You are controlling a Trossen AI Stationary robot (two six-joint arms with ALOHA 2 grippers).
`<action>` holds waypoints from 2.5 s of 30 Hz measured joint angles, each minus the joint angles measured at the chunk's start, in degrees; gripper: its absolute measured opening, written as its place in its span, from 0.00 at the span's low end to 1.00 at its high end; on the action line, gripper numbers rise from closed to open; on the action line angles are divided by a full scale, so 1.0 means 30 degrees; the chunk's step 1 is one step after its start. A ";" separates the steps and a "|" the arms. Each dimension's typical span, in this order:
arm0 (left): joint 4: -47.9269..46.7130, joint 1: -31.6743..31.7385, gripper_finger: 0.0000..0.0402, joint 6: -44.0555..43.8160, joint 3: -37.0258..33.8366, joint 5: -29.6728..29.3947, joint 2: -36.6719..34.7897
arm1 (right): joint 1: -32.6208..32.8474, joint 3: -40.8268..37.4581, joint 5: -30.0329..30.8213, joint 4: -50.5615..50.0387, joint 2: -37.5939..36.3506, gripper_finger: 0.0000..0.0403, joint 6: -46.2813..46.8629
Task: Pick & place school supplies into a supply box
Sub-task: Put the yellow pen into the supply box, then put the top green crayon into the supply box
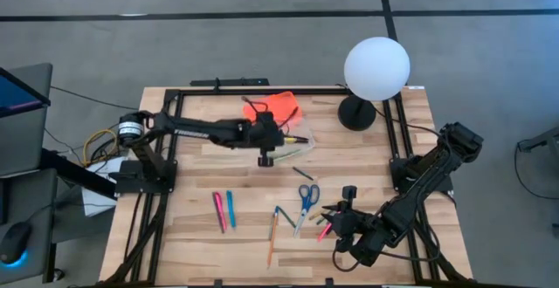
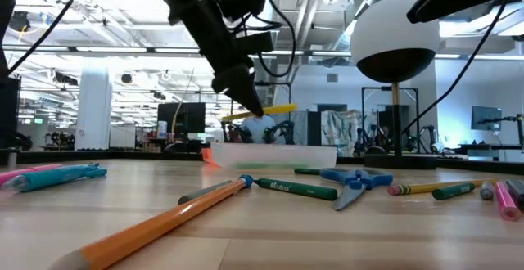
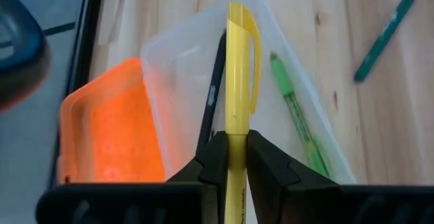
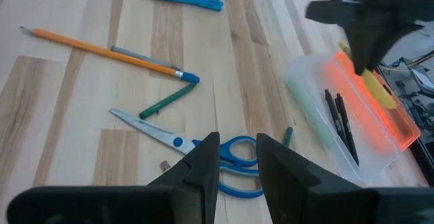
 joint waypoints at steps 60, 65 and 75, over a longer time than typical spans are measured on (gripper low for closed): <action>0.1322 -0.4190 0.28 0.0803 -0.9438 0.7628 -0.8715 | -0.8231 -0.1552 -0.4257 0.3516 0.2390 0.23 -0.3156; 0.3245 -0.4973 0.28 -0.0076 -1.2435 0.6620 -1.1737 | -1.0049 -0.1559 -0.6765 0.3975 0.2390 0.23 -0.3460; 0.3796 -0.6007 0.28 -0.1017 -1.4779 0.4582 -1.6585 | -1.2504 -0.1534 -0.8941 0.4808 0.2946 0.23 -0.2959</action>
